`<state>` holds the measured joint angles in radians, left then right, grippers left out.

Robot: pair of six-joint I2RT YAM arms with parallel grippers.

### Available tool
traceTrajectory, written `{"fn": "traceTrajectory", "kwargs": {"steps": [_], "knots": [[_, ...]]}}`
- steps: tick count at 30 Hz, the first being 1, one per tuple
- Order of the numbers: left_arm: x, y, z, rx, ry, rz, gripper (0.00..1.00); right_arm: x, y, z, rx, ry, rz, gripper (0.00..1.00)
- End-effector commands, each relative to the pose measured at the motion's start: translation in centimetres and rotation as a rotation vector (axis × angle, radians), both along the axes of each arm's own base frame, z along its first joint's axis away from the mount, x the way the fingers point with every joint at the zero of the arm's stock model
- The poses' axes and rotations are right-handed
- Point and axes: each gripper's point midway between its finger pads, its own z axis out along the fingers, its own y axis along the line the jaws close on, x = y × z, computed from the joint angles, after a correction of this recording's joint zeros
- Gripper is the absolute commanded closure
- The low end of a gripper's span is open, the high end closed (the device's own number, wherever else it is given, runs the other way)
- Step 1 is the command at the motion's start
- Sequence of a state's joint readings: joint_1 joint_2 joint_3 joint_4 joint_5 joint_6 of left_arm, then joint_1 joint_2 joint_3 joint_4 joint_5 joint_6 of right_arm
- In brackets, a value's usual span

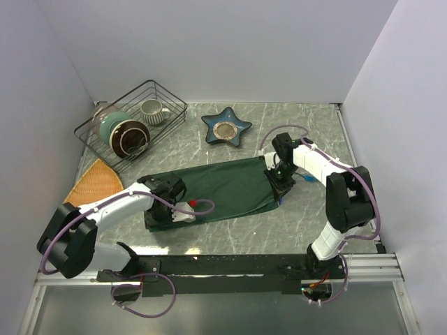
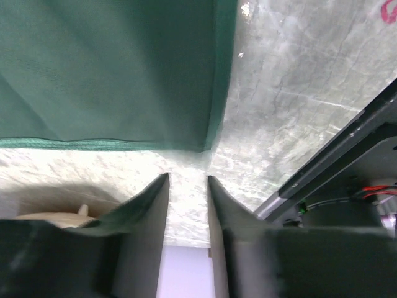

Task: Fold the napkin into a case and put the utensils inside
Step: Smooth out the rectangle-folded napkin at the center of the board.

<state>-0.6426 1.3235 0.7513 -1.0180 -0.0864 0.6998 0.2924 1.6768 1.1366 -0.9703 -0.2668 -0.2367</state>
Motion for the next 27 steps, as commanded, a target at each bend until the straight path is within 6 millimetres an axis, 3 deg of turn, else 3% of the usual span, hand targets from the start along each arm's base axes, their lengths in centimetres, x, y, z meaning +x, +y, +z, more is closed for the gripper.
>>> {"fn": "traceTrajectory", "kwargs": {"steps": [1,5,7,11,14,19,27], "knots": [[-0.1,0.3,0.4,0.002,0.007,-0.004,0.53,-0.2,0.1,-0.3,-0.006,0.009,0.012,0.89],[1.2,-0.2,2.3,-0.074,-0.035,0.041,0.44,0.2,0.0,2.3,0.011,-0.049,0.033,0.54],[2.3,-0.4,2.8,-0.124,-0.048,0.103,0.43,1.1,0.1,3.4,0.015,-0.084,0.038,0.5],[5.8,-2.1,3.8,-0.257,-0.114,0.245,0.44,3.3,1.2,4.0,0.041,-0.122,0.031,0.51],[7.2,-2.8,3.1,-0.32,-0.109,0.335,0.44,4.4,2.7,3.6,0.06,-0.124,0.034,0.57],[7.8,-3.8,1.0,-0.355,-0.044,0.419,0.46,4.7,4.8,1.7,0.06,-0.12,0.068,0.64],[9.0,-3.3,-1.6,-0.331,0.0,0.488,0.5,4.4,4.5,-2.4,0.014,-0.074,0.057,0.65]]}}
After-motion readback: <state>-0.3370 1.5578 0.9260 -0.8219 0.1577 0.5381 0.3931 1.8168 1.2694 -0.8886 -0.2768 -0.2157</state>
